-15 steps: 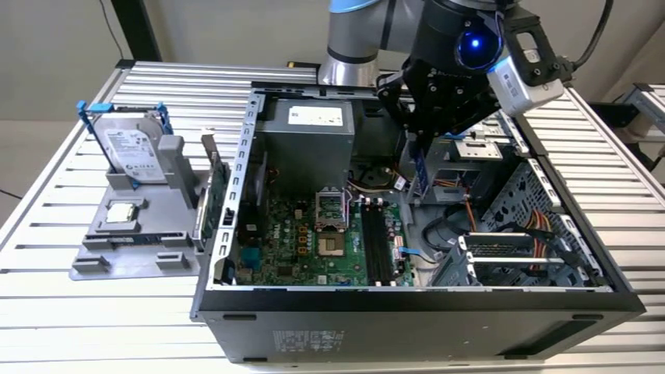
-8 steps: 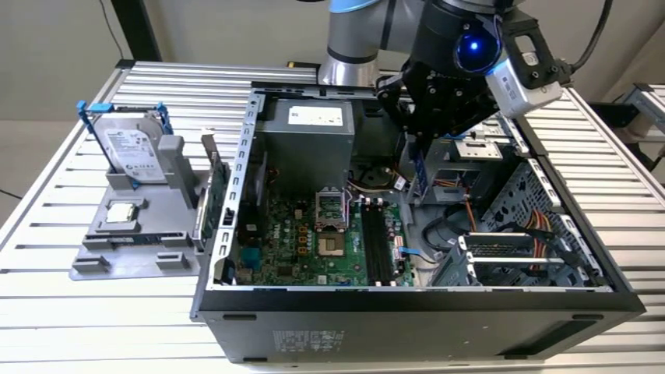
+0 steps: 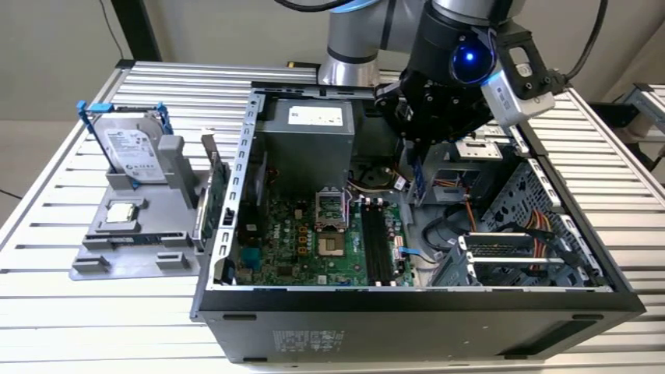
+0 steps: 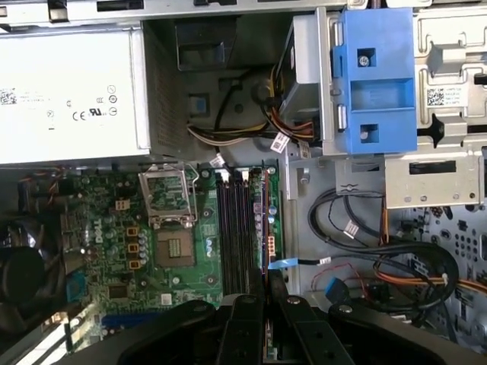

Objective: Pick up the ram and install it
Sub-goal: 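Insert the ram into the slot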

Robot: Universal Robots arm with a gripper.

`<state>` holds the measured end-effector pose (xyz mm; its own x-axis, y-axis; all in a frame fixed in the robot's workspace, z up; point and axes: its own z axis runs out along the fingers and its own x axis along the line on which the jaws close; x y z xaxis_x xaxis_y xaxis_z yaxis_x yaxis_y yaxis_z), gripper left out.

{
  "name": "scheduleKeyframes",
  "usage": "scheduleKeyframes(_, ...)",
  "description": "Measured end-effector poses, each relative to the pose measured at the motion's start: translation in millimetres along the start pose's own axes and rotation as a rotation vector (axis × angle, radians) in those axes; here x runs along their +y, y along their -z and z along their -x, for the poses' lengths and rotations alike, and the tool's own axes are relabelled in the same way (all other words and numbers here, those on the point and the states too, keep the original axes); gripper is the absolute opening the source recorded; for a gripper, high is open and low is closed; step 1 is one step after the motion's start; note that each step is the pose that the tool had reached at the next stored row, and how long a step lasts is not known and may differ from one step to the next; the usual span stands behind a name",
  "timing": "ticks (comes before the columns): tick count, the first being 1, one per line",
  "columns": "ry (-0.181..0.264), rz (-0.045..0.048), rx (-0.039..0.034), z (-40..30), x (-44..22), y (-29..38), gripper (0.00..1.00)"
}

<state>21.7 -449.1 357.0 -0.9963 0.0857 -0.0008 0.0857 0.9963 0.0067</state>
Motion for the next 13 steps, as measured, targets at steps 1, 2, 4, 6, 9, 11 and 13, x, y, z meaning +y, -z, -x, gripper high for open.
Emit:
scheduleKeyframes(1, 0.000, -0.0001, 0.0000, 0.0, 0.0, -0.8, 0.00)
scheduleKeyframes(2, 0.000, 0.0000, 0.0000, 0.0, 0.0, -1.8, 0.00)
scheduleKeyframes(4, 0.000, -0.0001, 0.0000, 0.0, 0.0, -3.8, 0.00)
scheduleKeyframes(6, 0.000, -0.0001, 0.0000, 0.0, 0.0, -5.7, 0.00)
scheduleKeyframes(9, 0.000, -0.0001, 0.0000, 0.0, -0.1, -8.3, 0.00)
scheduleKeyframes(11, 0.000, 0.0001, -0.0001, 0.0, -0.1, -9.8, 0.00)
scheduleKeyframes(13, 0.000, -0.0002, 0.0000, 0.0, -0.1, -11.4, 0.00)
